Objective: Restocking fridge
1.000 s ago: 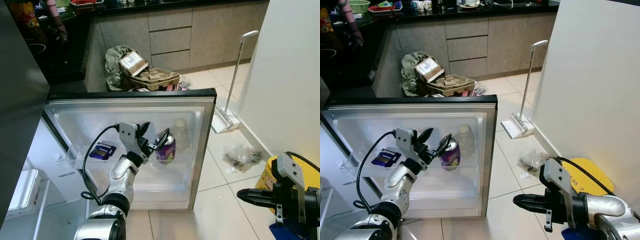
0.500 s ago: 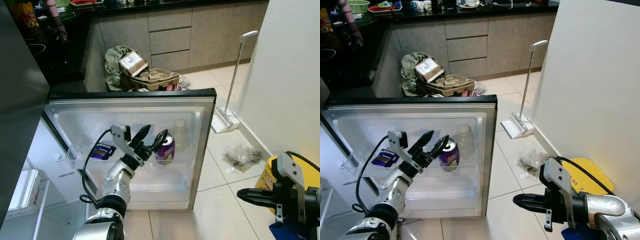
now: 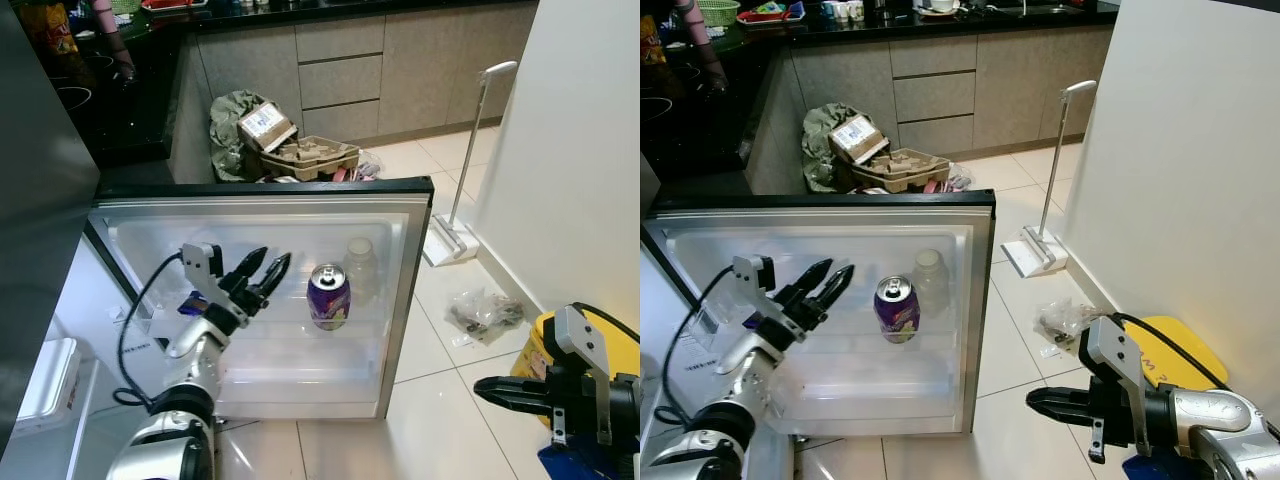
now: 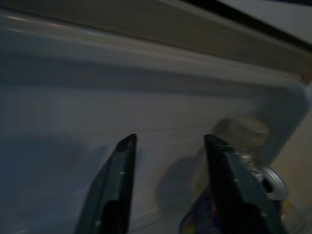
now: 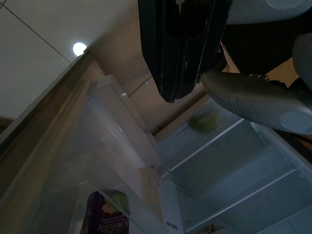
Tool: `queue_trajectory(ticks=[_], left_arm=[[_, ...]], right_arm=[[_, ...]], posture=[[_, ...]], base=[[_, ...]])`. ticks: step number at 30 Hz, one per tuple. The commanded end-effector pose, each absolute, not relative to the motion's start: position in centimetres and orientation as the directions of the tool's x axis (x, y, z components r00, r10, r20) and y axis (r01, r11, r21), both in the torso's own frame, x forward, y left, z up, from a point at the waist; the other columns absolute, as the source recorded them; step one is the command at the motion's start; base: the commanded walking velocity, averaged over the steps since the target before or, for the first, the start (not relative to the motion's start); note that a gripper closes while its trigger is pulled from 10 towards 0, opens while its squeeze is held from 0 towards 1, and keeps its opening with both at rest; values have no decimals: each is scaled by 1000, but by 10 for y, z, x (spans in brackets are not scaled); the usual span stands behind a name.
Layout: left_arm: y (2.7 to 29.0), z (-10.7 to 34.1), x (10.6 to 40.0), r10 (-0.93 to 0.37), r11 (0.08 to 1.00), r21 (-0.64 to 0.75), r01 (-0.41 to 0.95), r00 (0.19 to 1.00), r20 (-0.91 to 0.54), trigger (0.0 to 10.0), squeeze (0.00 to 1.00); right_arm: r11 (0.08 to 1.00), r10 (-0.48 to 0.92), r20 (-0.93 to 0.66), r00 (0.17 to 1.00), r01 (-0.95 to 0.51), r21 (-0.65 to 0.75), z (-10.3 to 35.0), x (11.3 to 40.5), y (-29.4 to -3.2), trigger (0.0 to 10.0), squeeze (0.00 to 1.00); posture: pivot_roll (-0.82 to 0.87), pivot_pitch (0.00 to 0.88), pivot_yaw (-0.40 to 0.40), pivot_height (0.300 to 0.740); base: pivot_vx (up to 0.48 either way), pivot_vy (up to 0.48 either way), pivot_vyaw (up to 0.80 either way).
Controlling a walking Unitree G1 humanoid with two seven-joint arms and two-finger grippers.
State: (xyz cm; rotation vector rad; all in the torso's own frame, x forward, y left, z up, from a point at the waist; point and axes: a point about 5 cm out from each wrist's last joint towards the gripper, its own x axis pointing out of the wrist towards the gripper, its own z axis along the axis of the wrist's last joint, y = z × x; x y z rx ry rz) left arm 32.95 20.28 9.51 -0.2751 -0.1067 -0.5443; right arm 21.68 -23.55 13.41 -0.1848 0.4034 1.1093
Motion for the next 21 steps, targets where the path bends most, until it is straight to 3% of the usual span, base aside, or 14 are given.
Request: queue_trajectory(ticks=[1, 14, 15, 16, 17, 21], left_arm=[[210, 92, 327, -505, 838, -173, 518, 855, 117, 0, 0], [187, 77, 323, -585, 811, -4, 585, 810, -43, 0, 0], [184, 75, 323, -588, 807, 15, 590, 807, -60, 2745, 0], [183, 74, 323, -590, 805, 29, 593, 804, -72, 2745, 0], [182, 72, 323, -577, 810, 63, 584, 811, -100, 10000, 0], [187, 68, 325, -518, 831, 138, 539, 840, -160, 10000, 0]], right_arm=[[446, 829, -404, 387, -893, 59, 136, 218, -237, 10000, 0], [447, 828, -403, 391, -893, 52, 137, 218, -237, 10000, 0], [445, 829, -402, 389, -894, 53, 138, 218, -237, 10000, 0], [444, 830, -401, 389, -894, 53, 138, 218, -237, 10000, 0], [444, 830, -400, 388, -895, 52, 138, 218, -237, 10000, 0], [440, 833, -396, 386, -896, 52, 139, 218, -235, 10000, 0]], posture=[[-27, 0, 32, 740], [-36, 0, 33, 740], [-36, 0, 33, 740], [-36, 0, 33, 740], [-37, 0, 33, 740], [-38, 0, 34, 740]], base=[[0, 0, 0], [0, 0, 0], [0, 0, 0], [0, 0, 0], [0, 0, 0], [0, 0, 0]])
